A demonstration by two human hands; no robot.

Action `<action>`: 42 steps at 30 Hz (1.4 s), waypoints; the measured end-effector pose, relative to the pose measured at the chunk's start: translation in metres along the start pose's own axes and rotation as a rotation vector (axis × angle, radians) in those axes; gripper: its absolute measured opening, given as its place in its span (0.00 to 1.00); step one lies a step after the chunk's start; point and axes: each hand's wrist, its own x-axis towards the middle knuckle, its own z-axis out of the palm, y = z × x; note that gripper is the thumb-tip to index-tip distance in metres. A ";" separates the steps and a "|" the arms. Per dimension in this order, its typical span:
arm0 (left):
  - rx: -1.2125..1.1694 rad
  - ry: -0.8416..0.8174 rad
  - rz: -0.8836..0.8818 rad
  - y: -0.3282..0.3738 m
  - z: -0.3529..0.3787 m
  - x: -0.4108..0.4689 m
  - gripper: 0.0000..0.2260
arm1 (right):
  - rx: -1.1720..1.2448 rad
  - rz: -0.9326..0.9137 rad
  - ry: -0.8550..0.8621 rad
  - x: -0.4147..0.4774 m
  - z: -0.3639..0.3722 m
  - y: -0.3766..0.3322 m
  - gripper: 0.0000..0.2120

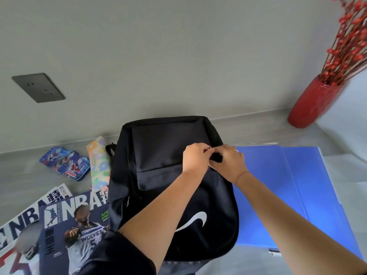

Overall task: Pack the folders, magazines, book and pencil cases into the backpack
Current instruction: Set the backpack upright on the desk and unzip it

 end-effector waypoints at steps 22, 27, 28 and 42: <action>0.198 0.329 -0.448 -0.137 -0.134 -0.050 0.12 | -0.285 -0.128 0.158 -0.011 0.003 0.000 0.05; 0.153 0.302 -0.366 -0.147 -0.134 -0.060 0.12 | -0.193 -0.061 0.128 -0.015 0.002 -0.003 0.02; 0.155 0.232 -0.275 -0.150 -0.138 -0.067 0.16 | -0.149 -0.069 0.089 -0.018 -0.003 -0.001 0.06; 0.518 -0.680 0.220 -0.154 -0.126 -0.144 0.25 | -0.507 -0.506 -0.657 -0.098 -0.021 0.011 0.24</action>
